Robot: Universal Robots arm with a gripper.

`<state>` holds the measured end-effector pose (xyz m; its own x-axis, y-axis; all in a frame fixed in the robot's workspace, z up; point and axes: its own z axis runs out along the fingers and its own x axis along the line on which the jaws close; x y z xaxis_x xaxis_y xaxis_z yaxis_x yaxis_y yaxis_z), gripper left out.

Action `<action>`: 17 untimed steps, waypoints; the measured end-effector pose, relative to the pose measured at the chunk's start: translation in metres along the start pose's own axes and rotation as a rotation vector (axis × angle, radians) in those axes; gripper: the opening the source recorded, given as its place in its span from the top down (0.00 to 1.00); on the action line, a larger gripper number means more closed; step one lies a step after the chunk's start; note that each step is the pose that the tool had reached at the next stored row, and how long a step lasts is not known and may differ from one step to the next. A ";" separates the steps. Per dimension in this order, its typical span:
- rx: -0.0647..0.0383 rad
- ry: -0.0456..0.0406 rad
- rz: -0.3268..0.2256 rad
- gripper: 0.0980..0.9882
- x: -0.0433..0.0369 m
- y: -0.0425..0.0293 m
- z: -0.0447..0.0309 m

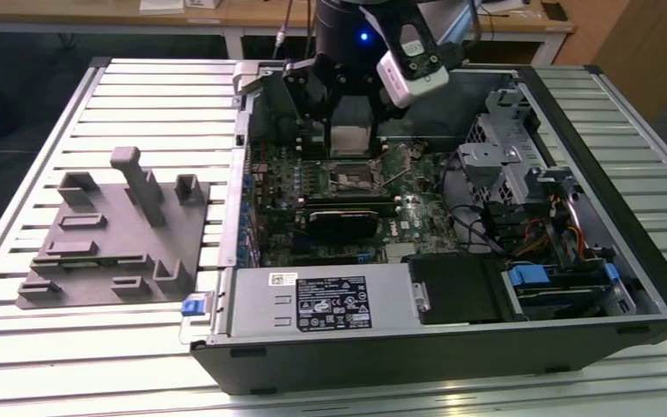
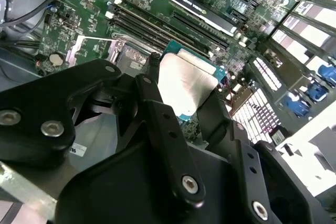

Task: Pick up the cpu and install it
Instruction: 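Pick up the cpu and move it towards the insertion slot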

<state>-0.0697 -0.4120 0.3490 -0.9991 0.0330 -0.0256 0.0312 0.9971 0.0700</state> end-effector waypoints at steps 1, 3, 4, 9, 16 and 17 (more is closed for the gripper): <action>0.000 0.0000 0.000 0.51 -0.0001 0.0001 0.0020; 0.000 0.0000 0.000 0.51 -0.0004 0.0003 0.0056; 0.000 0.0000 0.000 0.51 -0.0006 0.0005 0.0074; 0.000 0.0000 0.000 0.51 -0.0016 0.0032 0.0168; 0.000 0.0000 0.000 0.51 -0.0035 0.0109 0.0301; 0.000 0.0001 0.000 0.51 -0.0038 0.0122 0.0320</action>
<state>-0.0646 -0.3977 0.3181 -0.9991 0.0331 -0.0255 0.0312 0.9971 0.0699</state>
